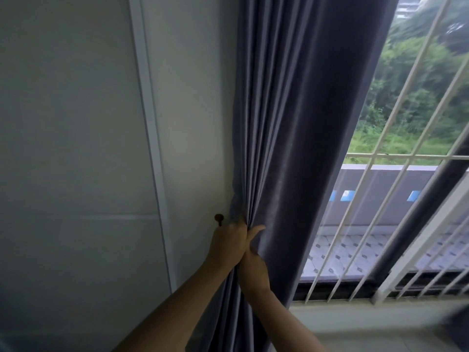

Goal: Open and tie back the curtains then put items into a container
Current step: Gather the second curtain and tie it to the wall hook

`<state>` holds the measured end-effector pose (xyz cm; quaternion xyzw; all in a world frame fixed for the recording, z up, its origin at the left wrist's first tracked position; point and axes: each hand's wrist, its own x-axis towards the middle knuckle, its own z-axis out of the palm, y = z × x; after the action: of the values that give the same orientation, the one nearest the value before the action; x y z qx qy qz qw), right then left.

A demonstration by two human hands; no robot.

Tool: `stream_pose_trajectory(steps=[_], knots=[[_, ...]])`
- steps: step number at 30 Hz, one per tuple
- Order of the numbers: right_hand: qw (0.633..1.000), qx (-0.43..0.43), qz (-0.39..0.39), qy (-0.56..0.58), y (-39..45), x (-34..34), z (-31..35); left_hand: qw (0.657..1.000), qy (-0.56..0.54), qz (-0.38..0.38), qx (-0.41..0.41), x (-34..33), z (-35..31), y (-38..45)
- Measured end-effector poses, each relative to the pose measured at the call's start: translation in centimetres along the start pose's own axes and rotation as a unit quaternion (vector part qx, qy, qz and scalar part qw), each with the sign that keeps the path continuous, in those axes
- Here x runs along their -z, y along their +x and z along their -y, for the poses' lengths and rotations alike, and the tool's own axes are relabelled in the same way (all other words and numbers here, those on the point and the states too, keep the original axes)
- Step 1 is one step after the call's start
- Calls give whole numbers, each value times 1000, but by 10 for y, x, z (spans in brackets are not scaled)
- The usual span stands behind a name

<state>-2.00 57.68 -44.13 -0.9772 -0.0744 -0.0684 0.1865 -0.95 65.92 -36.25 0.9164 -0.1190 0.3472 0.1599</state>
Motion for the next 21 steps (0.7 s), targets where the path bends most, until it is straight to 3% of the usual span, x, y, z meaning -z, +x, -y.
stream_pose_trajectory(steps=[5, 8, 9, 11, 13, 15, 18, 21], knots=[[997, 16, 68, 33, -22, -1, -9, 993, 106, 42, -11, -1, 1, 3], [992, 31, 96, 78, -36, 13, -23, 993, 103, 62, 4, -6, 9, 3], [994, 41, 55, 85, -37, 26, -26, 992, 113, 63, 5, -7, 11, 4], [982, 96, -126, 105, -36, 62, -29, 989, 129, 66, 6, -6, 12, 5], [926, 167, -316, 126, -27, 107, -29, 989, 131, 69, 7, -6, 12, 6], [879, 177, -423, 131, -12, 155, -30, 990, 124, 62, -5, -5, 11, 6], [863, 129, -449, 189, 16, 206, -40, 994, 99, 36, -36, 1, 5, 5], [892, 51, -358, 269, 41, 213, -57, 995, 86, 17, -39, 5, -2, 6]])
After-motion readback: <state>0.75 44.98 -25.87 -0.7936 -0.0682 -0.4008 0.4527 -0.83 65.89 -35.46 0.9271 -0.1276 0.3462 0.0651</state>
